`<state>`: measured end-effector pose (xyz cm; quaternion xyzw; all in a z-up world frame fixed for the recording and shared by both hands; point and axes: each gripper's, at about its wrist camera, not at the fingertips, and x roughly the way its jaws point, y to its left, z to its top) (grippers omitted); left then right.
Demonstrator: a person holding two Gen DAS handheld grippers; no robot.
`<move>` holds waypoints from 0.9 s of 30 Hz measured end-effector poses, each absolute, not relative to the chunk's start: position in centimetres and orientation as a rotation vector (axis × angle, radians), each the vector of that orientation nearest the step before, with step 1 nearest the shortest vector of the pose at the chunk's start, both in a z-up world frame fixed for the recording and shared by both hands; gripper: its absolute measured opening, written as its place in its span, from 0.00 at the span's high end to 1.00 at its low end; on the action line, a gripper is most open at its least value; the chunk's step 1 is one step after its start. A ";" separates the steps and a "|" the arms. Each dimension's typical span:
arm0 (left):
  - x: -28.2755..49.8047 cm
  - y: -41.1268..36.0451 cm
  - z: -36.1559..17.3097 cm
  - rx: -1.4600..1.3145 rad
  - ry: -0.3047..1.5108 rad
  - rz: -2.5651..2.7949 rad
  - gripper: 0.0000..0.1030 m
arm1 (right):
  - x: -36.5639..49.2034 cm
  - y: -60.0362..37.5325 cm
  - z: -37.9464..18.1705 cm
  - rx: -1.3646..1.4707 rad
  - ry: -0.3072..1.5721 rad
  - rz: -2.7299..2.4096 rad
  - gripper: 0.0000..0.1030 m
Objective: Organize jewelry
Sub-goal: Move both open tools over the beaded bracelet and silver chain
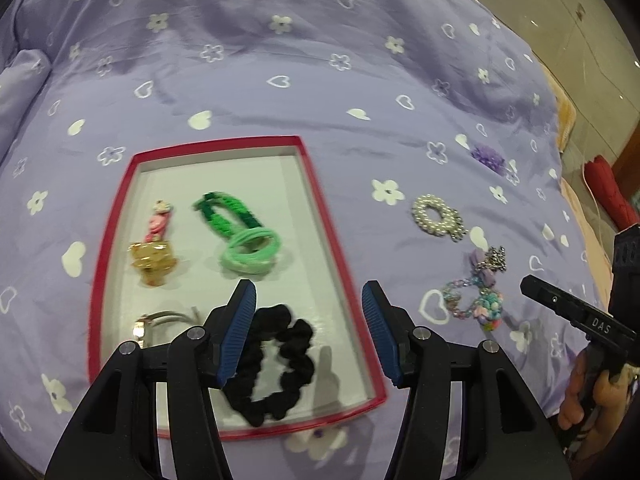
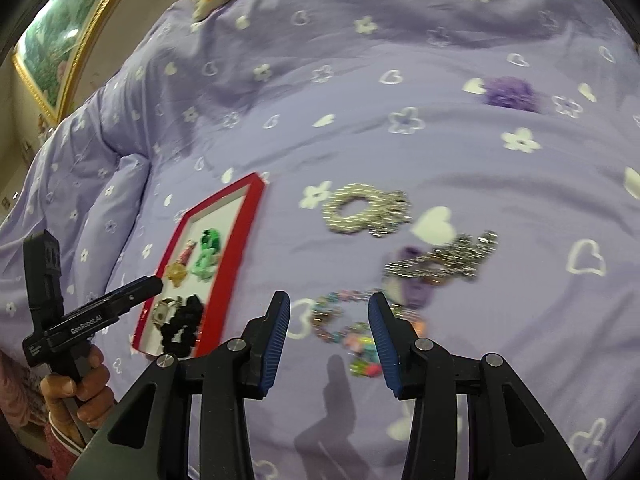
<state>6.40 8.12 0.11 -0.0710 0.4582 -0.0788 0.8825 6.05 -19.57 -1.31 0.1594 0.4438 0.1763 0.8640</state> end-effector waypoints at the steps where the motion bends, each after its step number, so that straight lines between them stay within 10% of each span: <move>1: 6.5 7.7 0.1 -0.143 0.955 -0.170 0.47 | 5.9 -20.0 -1.3 0.338 0.927 0.363 0.57; 27: 7.9 -4.0 -2.6 0.059 1.043 -0.358 0.45 | 7.6 -26.0 -3.7 0.342 0.939 0.242 0.57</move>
